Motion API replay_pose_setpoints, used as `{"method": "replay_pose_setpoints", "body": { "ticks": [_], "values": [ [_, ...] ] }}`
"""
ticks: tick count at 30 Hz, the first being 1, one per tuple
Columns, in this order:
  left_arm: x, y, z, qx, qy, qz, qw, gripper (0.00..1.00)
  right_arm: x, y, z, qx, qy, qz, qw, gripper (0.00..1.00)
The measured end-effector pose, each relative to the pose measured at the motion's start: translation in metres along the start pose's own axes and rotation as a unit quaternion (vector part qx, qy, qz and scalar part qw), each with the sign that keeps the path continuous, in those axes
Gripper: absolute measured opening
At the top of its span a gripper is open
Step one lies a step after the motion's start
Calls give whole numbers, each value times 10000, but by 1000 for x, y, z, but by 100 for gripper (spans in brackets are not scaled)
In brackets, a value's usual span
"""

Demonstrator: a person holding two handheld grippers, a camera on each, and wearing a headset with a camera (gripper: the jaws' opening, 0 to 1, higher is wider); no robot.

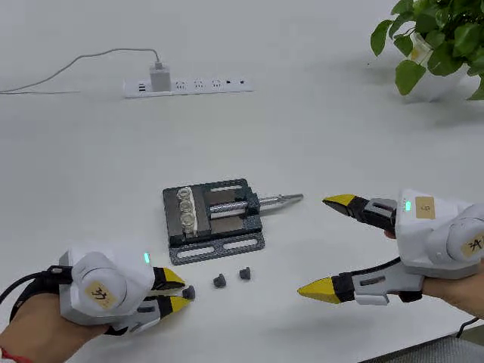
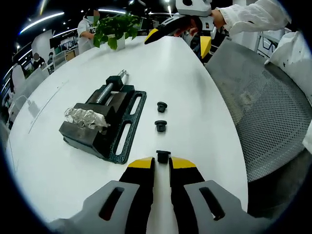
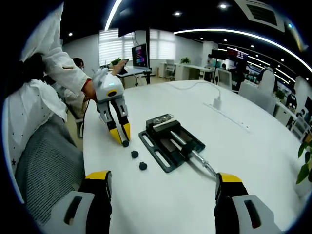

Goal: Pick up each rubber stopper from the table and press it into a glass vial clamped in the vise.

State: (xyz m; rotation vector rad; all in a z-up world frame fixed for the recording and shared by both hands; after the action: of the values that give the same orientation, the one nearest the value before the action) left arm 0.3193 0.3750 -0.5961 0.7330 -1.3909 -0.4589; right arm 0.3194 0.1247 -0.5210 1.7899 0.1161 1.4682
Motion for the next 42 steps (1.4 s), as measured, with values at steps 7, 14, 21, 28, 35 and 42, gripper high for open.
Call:
{"method": "replay_pose_setpoints", "body": {
  "ticks": [7,14,21,28,35,42],
  "values": [
    [0,-2,0,-32,-60,-72,10000,5,-1,1,0,-18,-25,-1,10000,86],
    [0,-3,0,-33,-139,-126,9998,4,-1,0,0,-24,-40,19,10000,86],
    [-1,-3,1,-31,-159,-131,9998,4,-1,0,-1,-23,-53,12,10000,86],
    [0,-2,1,0,-98,-79,9999,3,-2,0,-1,-8,-58,24,10000,86],
    [8,8,-3,132,-38,85,9999,3,1,1,-2,6,-38,64,10000,85],
    [25,23,-5,263,-17,355,9990,3,15,2,-3,50,20,163,9999,84]
  ]
}}
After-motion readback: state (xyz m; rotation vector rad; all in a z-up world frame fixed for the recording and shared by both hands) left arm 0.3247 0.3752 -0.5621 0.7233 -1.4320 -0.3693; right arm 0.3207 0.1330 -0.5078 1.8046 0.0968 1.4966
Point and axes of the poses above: the centre of the closed fingertips' face, and the gripper's own axes: y roughly backward along the fingers, z roughly to its right, x roughly out of its top, the point moved 7 cm from there along y, roughly backward along the fingers, and after that the axes turned 2 degrees about -y, right-handed, at the moved point
